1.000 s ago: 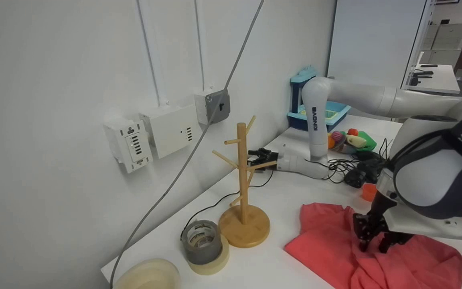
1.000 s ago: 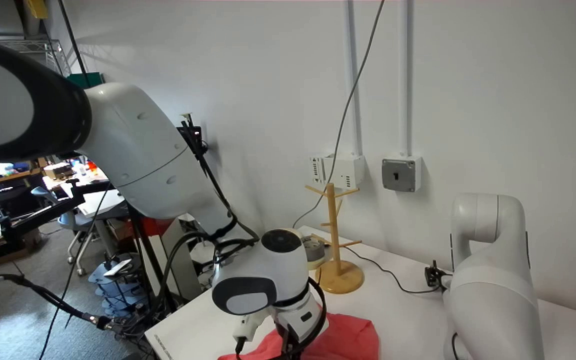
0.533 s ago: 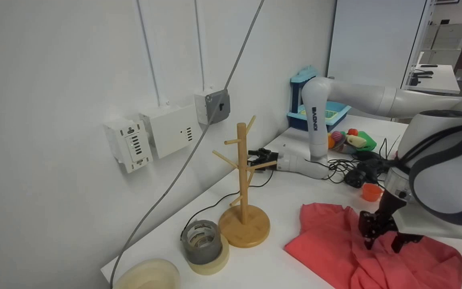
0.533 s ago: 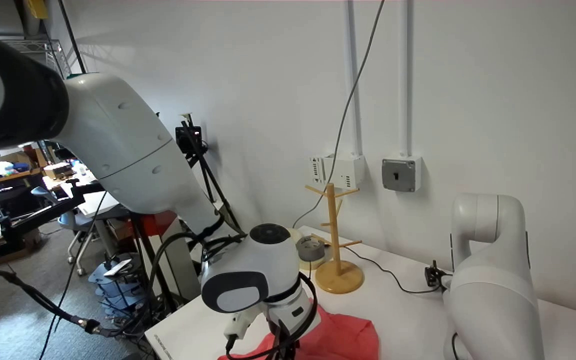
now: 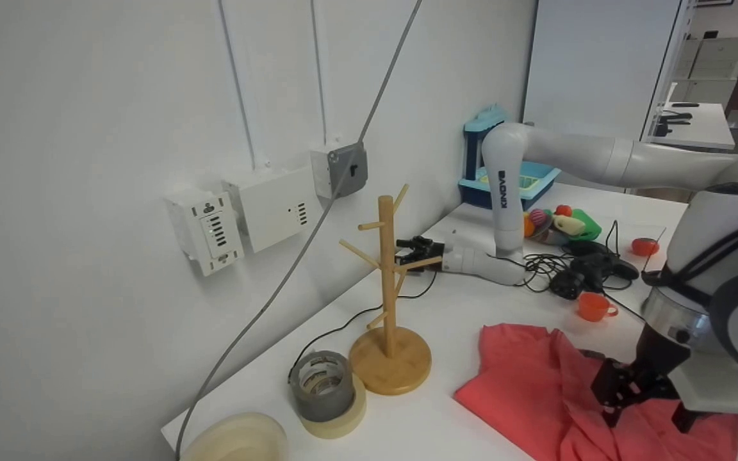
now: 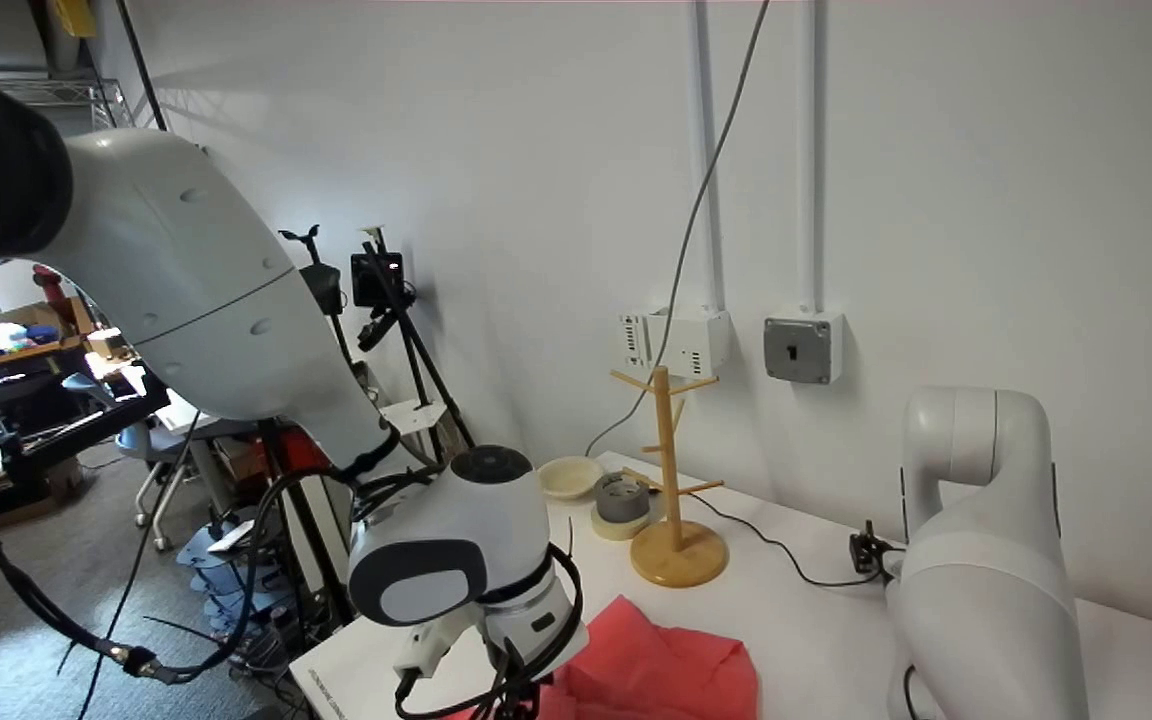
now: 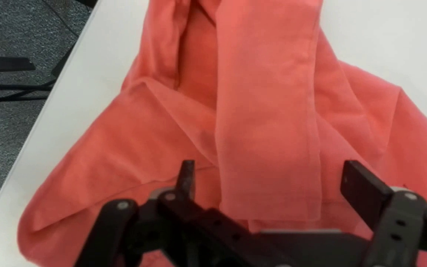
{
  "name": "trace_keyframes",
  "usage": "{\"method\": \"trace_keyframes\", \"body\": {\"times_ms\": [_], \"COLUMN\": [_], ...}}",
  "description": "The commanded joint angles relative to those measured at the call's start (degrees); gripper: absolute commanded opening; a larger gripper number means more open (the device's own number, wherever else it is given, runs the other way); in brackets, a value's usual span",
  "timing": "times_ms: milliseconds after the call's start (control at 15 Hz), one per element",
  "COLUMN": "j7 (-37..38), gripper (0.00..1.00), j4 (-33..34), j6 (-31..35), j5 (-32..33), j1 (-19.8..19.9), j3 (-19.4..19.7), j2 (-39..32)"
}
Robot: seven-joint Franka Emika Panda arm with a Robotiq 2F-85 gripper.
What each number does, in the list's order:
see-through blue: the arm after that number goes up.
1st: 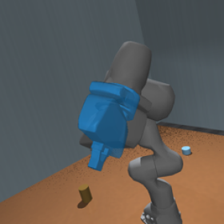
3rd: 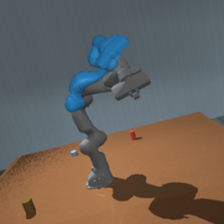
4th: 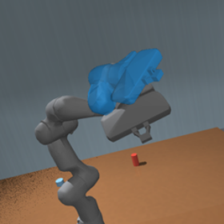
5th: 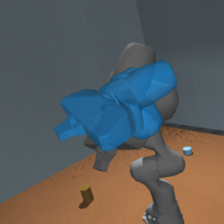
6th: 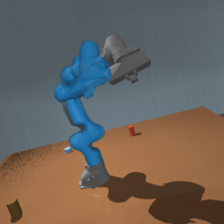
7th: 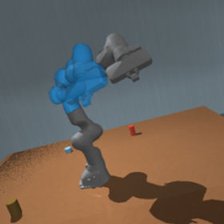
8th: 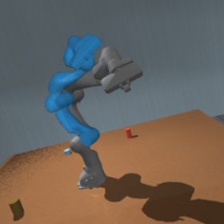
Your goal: Unfold the cloth on the table
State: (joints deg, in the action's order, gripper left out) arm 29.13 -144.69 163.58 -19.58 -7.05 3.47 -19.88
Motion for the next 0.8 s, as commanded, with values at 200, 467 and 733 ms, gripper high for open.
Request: {"method": "trace_keyframes", "body": {"times_ms": [200, 467, 733], "j7": [0.94, 0.63, 0.43], "gripper": [0.99, 0.97, 0.92], "j4": [0.5, 1.65, 2.01], "j6": [5.03, 6.25, 6.05], "j5": [0.85, 0.35, -0.35], "j1": [-0.34, -0.02, 0.44], "j3": [-0.17, -0.32, -0.8], "j2": [-0.16, -1.59, -2.72]}}
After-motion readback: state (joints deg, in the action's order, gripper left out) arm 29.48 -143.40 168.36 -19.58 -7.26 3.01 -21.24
